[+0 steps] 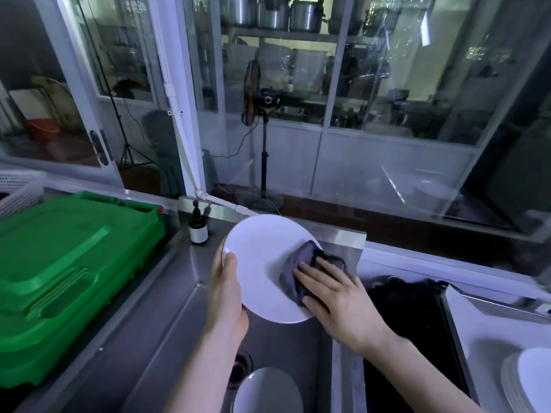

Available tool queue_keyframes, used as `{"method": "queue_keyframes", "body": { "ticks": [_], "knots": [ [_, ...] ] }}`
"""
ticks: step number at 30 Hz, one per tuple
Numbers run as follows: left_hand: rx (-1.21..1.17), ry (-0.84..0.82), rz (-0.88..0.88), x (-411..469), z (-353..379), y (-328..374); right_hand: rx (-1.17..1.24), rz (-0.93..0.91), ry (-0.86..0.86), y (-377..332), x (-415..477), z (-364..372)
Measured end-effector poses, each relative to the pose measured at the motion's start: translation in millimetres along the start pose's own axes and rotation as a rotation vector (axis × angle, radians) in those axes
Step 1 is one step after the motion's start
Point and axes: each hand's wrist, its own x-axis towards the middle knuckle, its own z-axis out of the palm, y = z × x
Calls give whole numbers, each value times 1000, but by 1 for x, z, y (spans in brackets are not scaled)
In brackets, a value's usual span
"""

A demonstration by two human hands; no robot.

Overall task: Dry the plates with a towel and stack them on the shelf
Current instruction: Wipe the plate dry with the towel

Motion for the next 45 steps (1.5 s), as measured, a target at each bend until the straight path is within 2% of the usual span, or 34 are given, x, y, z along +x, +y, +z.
{"method": "queue_keyframes", "body": {
  "ticks": [4, 9, 11, 14, 15, 19, 23, 26, 29, 34, 36, 41, 45],
  "knots": [
    [-6, 19, -35, -1, 3, -6, 17, -134, -30, -29, -15, 7],
    [87, -183, -50, -13, 8, -14, 65, -225, -83, -30, 26, -1],
    [119, -203, -36, -16, 7, -13, 91, -146, -77, -21, 44, -1],
    [159, -210, -8, -15, 6, -10, 231, 73, -54, -17, 60, -3],
    [153, -209, 2, -14, 7, -8, 271, 80, -63, -21, 60, -3],
    [23, -181, -23, -1, 3, -2, 330, -189, -136, -48, 33, 2],
    [42, -152, -113, 3, -11, -8, 395, -224, -171, -62, 10, 11],
    [47, -111, -156, 5, -7, -9, 313, -184, -149, -59, 29, 12],
    [117, -61, -82, 4, -3, -7, 285, -34, -80, -45, 63, 8],
    [41, -21, -1, 7, -15, 10, 196, 158, -70, -13, 68, 3],
    [29, -8, 27, 10, -18, 19, 210, 125, -90, -12, 50, 2],
    [-35, -3, -10, 10, -10, 9, 307, -183, -185, -54, 12, 9],
    [-29, -90, -75, 8, 0, 0, 363, -195, -163, -66, 34, 10]
  ]
}}
